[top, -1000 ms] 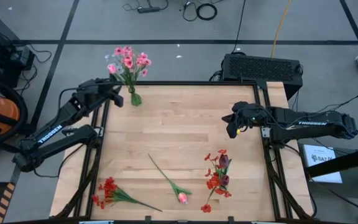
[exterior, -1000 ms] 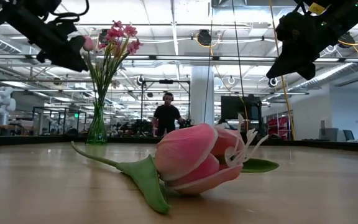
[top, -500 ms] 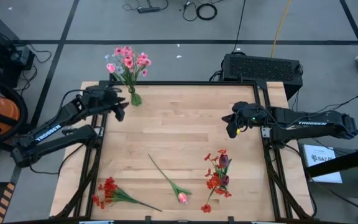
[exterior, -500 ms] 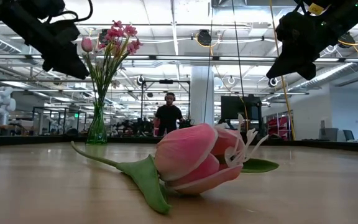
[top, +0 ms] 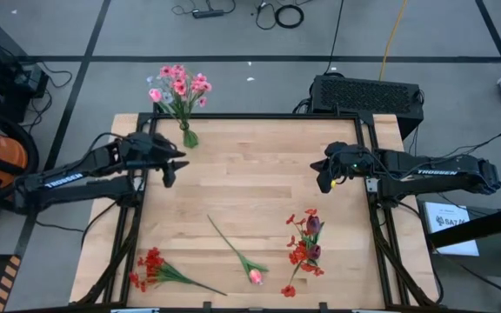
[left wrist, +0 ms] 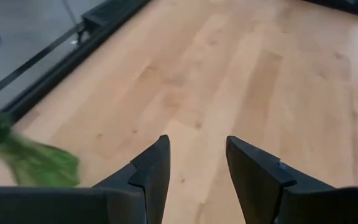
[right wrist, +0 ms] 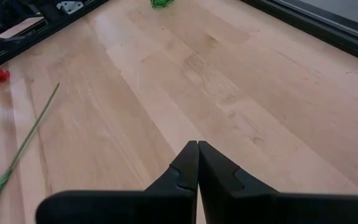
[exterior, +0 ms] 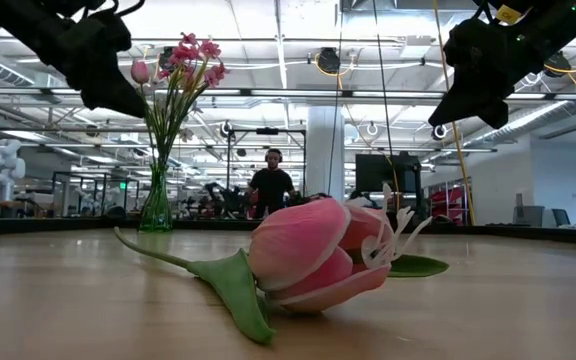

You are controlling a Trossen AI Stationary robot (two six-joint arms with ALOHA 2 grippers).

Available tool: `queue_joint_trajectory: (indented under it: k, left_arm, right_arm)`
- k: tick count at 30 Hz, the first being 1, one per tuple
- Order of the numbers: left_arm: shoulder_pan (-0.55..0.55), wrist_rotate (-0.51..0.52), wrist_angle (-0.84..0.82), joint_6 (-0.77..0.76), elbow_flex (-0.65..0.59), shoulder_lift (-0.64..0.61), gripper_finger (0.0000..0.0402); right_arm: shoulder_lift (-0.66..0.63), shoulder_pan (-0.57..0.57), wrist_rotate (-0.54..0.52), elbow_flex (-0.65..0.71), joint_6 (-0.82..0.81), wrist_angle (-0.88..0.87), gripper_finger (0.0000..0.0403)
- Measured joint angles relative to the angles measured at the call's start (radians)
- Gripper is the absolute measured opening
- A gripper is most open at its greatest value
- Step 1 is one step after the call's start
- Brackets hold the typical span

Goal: Sort flowers into vase by color
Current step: Put the pink tulip into the green vase

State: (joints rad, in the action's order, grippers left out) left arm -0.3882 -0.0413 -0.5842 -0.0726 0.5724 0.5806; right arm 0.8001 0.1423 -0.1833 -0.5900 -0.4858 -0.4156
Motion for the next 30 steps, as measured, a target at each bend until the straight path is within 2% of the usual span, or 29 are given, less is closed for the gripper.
queue_joint_trajectory:
  k: [8,15,19,23,27,30]
  left_arm:
    - [0.255,0.063,0.011,-0.025,0.0,0.136,0.0142]
    - [0.501,0.171,0.174,-0.095,0.054,0.365,0.0134]
    - [0.61,0.196,0.184,-0.065,0.152,0.539,0.0134]
    - [0.703,0.196,0.184,0.057,0.282,0.721,0.0134]
    - [0.763,0.19,0.177,0.189,0.425,0.905,0.0134]
    - [0.783,0.172,0.167,0.217,0.522,1.026,0.0134]
  right_arm:
    - [0.0,0.0,0.001,0.0,-0.026,0.0,0.0]
    - [0.0,0.0,0.003,0.0,-0.026,-0.031,0.0]
    - [0.0,0.0,0.034,0.0,-0.025,-0.07,0.0]
    - [0.0,0.0,0.076,0.0,-0.019,-0.117,0.0]
    - [0.0,0.0,0.085,0.0,-0.019,-0.149,0.0]
    - [0.0,0.0,0.085,0.0,-0.019,-0.159,0.0]
